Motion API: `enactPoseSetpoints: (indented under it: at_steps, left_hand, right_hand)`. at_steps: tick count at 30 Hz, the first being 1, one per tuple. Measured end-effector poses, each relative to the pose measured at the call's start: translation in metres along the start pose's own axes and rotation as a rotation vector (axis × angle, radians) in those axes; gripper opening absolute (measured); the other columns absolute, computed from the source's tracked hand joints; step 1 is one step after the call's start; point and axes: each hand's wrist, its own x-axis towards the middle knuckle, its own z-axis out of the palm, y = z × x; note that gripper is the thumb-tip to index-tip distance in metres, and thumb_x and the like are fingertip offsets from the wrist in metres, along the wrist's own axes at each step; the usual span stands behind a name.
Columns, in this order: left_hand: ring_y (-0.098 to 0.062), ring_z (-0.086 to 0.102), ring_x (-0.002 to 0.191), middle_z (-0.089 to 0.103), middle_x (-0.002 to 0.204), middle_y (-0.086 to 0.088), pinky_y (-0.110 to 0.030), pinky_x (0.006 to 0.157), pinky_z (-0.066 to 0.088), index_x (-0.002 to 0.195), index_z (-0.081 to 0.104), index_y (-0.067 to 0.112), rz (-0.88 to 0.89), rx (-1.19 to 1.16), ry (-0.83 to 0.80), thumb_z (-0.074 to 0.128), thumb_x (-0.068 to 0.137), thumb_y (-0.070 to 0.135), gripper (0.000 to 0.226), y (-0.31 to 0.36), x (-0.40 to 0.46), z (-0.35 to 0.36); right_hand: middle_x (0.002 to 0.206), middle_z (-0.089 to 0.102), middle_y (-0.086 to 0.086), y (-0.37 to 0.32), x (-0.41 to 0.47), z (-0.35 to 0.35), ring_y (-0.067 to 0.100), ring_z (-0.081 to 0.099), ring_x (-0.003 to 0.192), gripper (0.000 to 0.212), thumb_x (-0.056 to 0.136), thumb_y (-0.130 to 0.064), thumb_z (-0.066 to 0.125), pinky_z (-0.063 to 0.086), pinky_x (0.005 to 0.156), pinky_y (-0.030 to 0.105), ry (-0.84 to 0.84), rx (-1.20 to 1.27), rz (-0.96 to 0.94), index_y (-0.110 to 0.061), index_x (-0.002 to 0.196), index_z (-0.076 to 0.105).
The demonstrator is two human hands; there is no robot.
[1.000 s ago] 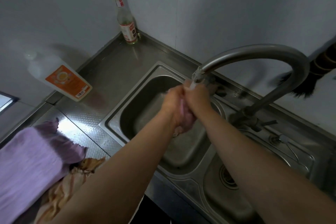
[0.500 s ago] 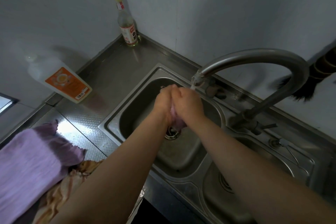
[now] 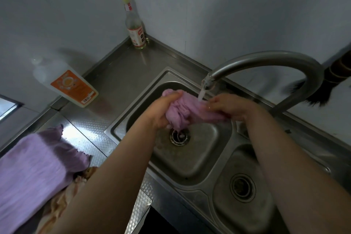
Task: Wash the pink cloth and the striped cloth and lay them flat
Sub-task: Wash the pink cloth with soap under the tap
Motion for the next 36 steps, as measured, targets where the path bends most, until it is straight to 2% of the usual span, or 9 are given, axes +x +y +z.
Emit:
enactPoseSetpoints:
  at_steps: [3,7,10,16,21,25,29,33,36]
  left_hand:
    - [-0.034,0.062,0.108,0.064,0.115,-0.023,-0.046,0.089,0.052,0.121,0.053,-0.001,0.019,-0.134,0.046,0.056,0.094,0.020,0.034,0.000,0.004,-0.005]
    - [-0.036,0.062,0.111,0.065,0.117,-0.024,-0.049,0.093,0.050,0.102,0.064,0.007,0.062,-0.251,0.218,0.052,0.097,0.017,0.016,-0.010,0.011,0.006]
    - [-0.022,0.069,0.086,0.071,0.091,-0.012,-0.039,0.089,0.053,0.068,0.056,0.013,0.024,-0.265,0.291,0.050,0.099,0.018,0.032,-0.018,0.011,0.029]
    - [-0.018,0.060,0.074,0.056,0.072,-0.003,-0.029,0.070,0.049,0.084,0.055,0.015,0.063,-0.183,0.304,0.052,0.097,0.027,0.018,-0.024,0.012,0.073]
    - [-0.013,0.056,0.062,0.057,0.076,-0.003,-0.024,0.057,0.046,0.084,0.052,0.017,0.114,-0.261,0.343,0.053,0.097,0.021,0.013,-0.006,0.020,0.057]
    - [-0.022,0.070,0.079,0.069,0.092,-0.009,-0.032,0.068,0.058,0.102,0.060,0.013,-0.022,-0.295,0.184,0.061,0.091,0.030,0.021,-0.022,0.012,0.068]
    - [-0.012,0.057,0.058,0.052,0.077,-0.002,-0.018,0.041,0.049,0.080,0.049,0.018,0.073,-0.212,0.261,0.048,0.098,0.026,0.020,-0.010,0.024,0.045]
    - [-0.015,0.065,0.071,0.061,0.077,-0.006,-0.027,0.074,0.056,0.083,0.062,0.008,-0.058,-0.127,0.003,0.051,0.098,0.035,0.033,-0.014,0.009,0.037]
    - [-0.024,0.065,0.100,0.068,0.103,-0.014,-0.036,0.096,0.050,0.108,0.064,0.004,-0.110,0.181,-0.067,0.057,0.090,0.046,0.047,-0.021,0.006,0.014]
  right_hand:
    - [0.083,0.071,0.008,0.019,0.002,-0.002,0.018,0.065,0.078,0.014,0.084,-0.017,0.064,0.056,0.070,0.023,-0.010,0.126,-0.019,-0.006,0.091,0.068]
    - [0.087,0.064,0.012,0.023,0.006,0.016,0.024,0.060,0.081,0.021,0.091,-0.028,0.057,0.053,0.066,0.033,0.280,0.578,-0.136,-0.008,0.096,0.063]
    - [0.087,0.067,0.006,0.003,0.007,0.066,0.019,0.065,0.084,0.035,0.096,-0.044,0.047,0.050,0.073,0.031,0.466,0.303,-0.233,-0.015,0.093,0.066]
    - [0.082,0.062,0.005,-0.030,0.022,0.057,0.028,0.063,0.092,0.030,0.101,-0.023,0.041,0.041,0.065,0.024,0.775,-0.098,-0.045,-0.008,0.081,0.058]
    - [0.079,0.066,0.005,-0.034,0.014,0.089,0.021,0.070,0.076,0.034,0.098,-0.041,0.043,0.059,0.076,0.038,0.624,0.165,-0.134,-0.016,0.078,0.056]
    - [0.066,0.048,-0.002,-0.042,0.011,0.062,0.012,0.053,0.060,0.033,0.099,-0.028,0.047,0.042,0.055,0.006,0.718,0.191,-0.066,-0.012,0.070,0.044]
    - [0.075,0.061,0.004,-0.048,0.002,0.097,0.012,0.064,0.066,0.036,0.099,-0.041,0.040,0.055,0.065,0.024,0.625,0.115,-0.110,-0.016,0.076,0.054]
    - [0.076,0.062,0.007,-0.048,0.016,0.069,0.022,0.065,0.073,0.035,0.096,-0.039,0.049,0.056,0.077,0.037,0.649,0.208,-0.059,-0.014,0.072,0.051]
    - [0.068,0.058,0.008,-0.046,0.025,0.038,0.023,0.058,0.065,0.029,0.097,-0.022,0.048,0.051,0.064,0.035,0.507,0.283,0.012,-0.008,0.072,0.054]
